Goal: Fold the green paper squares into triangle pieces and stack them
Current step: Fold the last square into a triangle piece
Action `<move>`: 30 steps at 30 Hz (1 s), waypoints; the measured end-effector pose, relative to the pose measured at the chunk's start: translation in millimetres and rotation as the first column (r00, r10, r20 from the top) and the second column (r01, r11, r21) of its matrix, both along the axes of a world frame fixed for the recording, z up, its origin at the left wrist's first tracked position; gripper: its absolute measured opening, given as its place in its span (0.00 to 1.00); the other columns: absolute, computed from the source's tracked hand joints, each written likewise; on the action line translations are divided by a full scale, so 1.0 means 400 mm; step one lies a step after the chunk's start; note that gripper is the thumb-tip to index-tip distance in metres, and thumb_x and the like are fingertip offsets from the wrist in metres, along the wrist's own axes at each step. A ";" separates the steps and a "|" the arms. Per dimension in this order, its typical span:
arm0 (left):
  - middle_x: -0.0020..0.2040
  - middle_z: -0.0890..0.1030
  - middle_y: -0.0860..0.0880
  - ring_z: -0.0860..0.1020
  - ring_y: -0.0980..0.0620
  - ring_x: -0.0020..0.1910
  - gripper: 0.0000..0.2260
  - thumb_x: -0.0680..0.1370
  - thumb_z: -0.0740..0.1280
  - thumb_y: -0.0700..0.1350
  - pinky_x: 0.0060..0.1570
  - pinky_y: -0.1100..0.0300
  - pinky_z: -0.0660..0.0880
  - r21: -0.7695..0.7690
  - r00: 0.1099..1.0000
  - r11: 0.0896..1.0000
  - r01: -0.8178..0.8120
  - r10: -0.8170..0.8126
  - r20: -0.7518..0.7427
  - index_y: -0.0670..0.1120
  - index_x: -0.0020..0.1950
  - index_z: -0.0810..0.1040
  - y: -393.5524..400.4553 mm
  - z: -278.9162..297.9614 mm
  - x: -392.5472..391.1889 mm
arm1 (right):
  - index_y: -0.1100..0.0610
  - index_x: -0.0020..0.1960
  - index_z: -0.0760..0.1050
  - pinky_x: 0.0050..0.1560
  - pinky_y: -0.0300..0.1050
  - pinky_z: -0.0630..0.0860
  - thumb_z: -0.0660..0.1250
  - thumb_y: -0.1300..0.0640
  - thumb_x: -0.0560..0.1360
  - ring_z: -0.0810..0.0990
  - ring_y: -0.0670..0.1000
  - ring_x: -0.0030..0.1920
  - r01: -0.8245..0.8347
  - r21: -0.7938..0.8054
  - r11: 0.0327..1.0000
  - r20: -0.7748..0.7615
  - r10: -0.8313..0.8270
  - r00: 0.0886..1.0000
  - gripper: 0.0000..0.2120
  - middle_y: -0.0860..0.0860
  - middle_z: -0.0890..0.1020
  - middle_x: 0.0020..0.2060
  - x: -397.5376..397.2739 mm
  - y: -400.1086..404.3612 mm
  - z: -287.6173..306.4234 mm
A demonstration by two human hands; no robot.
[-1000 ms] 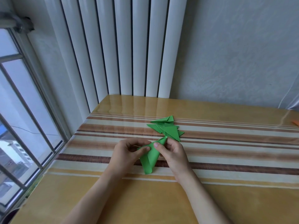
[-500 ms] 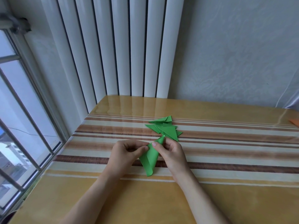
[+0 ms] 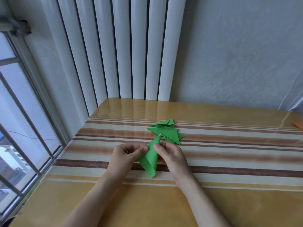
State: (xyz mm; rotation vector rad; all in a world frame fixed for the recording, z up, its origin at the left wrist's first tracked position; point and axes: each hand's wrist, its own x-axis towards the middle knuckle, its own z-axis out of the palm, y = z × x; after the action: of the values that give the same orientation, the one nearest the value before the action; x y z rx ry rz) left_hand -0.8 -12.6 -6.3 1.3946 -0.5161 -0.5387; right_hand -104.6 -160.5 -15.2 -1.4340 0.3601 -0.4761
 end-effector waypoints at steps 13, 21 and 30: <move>0.46 0.88 0.39 0.85 0.44 0.44 0.10 0.74 0.76 0.47 0.47 0.45 0.82 0.032 0.999 0.999 0.014 -0.013 -0.040 0.42 0.50 0.88 0.006 0.017 -0.006 | 0.57 0.48 0.81 0.42 0.57 0.76 0.71 0.46 0.75 0.81 0.58 0.41 -0.185 -0.303 0.935 -0.142 0.147 0.979 0.14 0.59 0.84 0.41 0.002 0.003 -0.018; 0.47 0.87 0.38 0.86 0.42 0.44 0.14 0.72 0.77 0.47 0.46 0.48 0.83 0.009 0.989 1.000 -0.003 0.004 -0.149 0.39 0.52 0.87 0.004 0.016 -0.007 | 0.60 0.49 0.82 0.43 0.50 0.69 0.72 0.41 0.75 0.75 0.49 0.40 -0.176 -0.262 0.949 -0.118 0.150 0.982 0.20 0.51 0.79 0.38 0.006 0.017 -0.010; 0.47 0.88 0.38 0.87 0.42 0.46 0.12 0.73 0.77 0.48 0.38 0.51 0.83 0.005 0.988 0.999 -0.041 0.041 -0.152 0.41 0.51 0.87 0.008 0.034 -0.014 | 0.52 0.46 0.84 0.41 0.37 0.73 0.71 0.58 0.81 0.80 0.42 0.39 -0.266 -0.233 0.935 -0.125 0.243 0.962 0.06 0.43 0.83 0.36 0.000 0.010 -0.008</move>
State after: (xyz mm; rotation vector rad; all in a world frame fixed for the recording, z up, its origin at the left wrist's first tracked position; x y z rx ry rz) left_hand -6.5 -9.3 7.2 1.3505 -0.3636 -0.6068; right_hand -104.7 -156.4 -18.2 -1.7236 0.1882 -0.2474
